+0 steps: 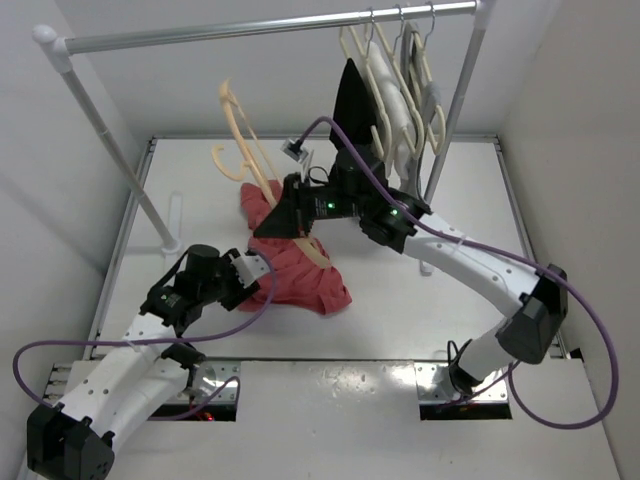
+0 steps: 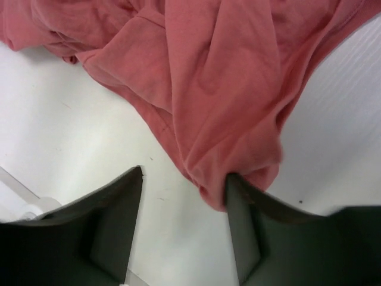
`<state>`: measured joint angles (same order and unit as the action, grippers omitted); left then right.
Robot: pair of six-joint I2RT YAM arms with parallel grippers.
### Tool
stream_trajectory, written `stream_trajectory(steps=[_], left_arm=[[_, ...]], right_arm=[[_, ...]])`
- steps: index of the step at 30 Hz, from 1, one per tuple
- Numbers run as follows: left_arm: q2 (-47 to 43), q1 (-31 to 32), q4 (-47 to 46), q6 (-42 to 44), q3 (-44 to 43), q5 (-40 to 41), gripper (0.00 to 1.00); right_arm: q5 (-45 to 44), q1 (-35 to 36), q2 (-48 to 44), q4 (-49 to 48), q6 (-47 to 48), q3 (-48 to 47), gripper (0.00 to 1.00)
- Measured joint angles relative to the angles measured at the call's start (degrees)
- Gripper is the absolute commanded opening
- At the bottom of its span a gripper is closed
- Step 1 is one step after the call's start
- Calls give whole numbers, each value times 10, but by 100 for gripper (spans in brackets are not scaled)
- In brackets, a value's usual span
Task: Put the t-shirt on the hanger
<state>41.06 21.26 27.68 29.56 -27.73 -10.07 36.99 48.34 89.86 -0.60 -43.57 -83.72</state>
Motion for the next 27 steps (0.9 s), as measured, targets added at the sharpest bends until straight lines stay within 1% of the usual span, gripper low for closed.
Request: stream_trajectory(steps=[4,5,6,7,11,14,18,21,24,25,27], left_arm=[[-16,0,4,61,2,3,73],[-33,0,7,92,4,7,76],[-52,0,10,115,7,8,81],[-74,0,14,139,9,9,83],[-167,0,24,214,11,-12,90],[-207,0,29,231,-8,-58,91],[-187,0,16,221,-63,-111,92],[-136,0,-5,214,-118,-143,92],[-77,0,-21,225,-155,-184,95],[-55,1,-24,230,-164,-198,100],[-12,2,-25,240,-175,-217,100]], right_arm=[[16,-6,-52,65,38,46,0],[20,-7,-62,85,51,54,0],[23,-10,-79,103,59,70,0],[27,-10,-90,118,66,83,0],[49,-13,-129,167,88,145,0],[58,-13,-154,210,96,192,0],[75,-13,-174,267,114,212,0],[84,-13,-187,296,127,215,0],[87,-11,-194,316,139,218,0],[89,-10,-194,322,141,219,0],[94,-8,-191,336,149,220,0]])
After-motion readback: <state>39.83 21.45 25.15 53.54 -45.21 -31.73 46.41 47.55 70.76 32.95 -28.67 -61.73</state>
